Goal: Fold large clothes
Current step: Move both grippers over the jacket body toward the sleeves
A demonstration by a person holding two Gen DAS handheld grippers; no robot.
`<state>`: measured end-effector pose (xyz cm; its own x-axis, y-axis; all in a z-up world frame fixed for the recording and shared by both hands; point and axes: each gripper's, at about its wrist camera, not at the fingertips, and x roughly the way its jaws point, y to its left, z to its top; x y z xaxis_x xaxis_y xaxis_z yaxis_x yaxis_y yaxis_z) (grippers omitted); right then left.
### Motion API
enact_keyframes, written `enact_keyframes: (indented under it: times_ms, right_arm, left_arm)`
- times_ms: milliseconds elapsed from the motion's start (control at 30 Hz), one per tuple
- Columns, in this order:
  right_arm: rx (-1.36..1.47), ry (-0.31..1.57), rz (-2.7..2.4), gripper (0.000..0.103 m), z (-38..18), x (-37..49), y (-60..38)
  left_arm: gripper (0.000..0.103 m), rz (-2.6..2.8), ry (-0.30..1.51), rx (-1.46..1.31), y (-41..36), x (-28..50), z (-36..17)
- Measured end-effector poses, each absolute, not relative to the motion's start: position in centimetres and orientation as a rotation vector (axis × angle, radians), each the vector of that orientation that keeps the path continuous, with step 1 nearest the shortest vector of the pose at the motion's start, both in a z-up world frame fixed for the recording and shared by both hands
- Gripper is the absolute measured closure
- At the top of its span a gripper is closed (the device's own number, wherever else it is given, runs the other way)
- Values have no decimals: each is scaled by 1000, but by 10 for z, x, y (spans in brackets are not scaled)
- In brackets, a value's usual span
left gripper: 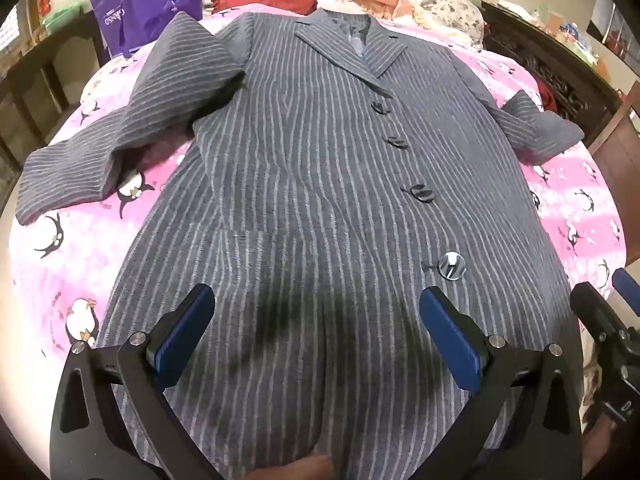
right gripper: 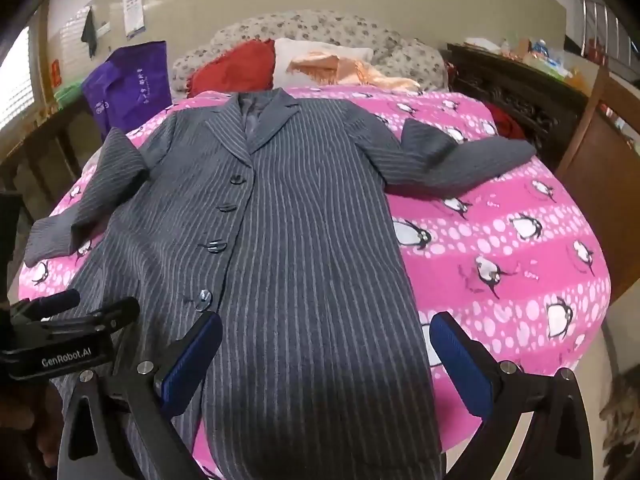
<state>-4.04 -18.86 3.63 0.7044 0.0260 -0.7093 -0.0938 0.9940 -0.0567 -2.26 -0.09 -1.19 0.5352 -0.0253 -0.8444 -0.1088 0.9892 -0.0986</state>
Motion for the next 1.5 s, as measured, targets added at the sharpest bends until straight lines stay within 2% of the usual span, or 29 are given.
enact_keyframes:
  times_ms: [533,867,1100,1233,1333,1500]
  right_arm:
    - [-49,845,73,0,27,-31,-196]
    - [-69,774,116,0,41,39,-180]
    - [-169,791,146,0,-1,106,-164]
    - [-139,842,170,0,-32,110,-173]
    - [-53,859,183,0,-43,114,-185]
    - [-70,843,172,0,-42,113,-182]
  left_arm:
    - [0,66,1002,-117,-8,-24,-13]
    - [0,143,947,-78,24,53,-7]
    - [0,186,1012,-77,30,102,-56]
    - [0,207,897,-67,26,87,-61]
    - [0,190,894,-114,33,84,-63]
    - [0,197,891,-103,28,83,-62]
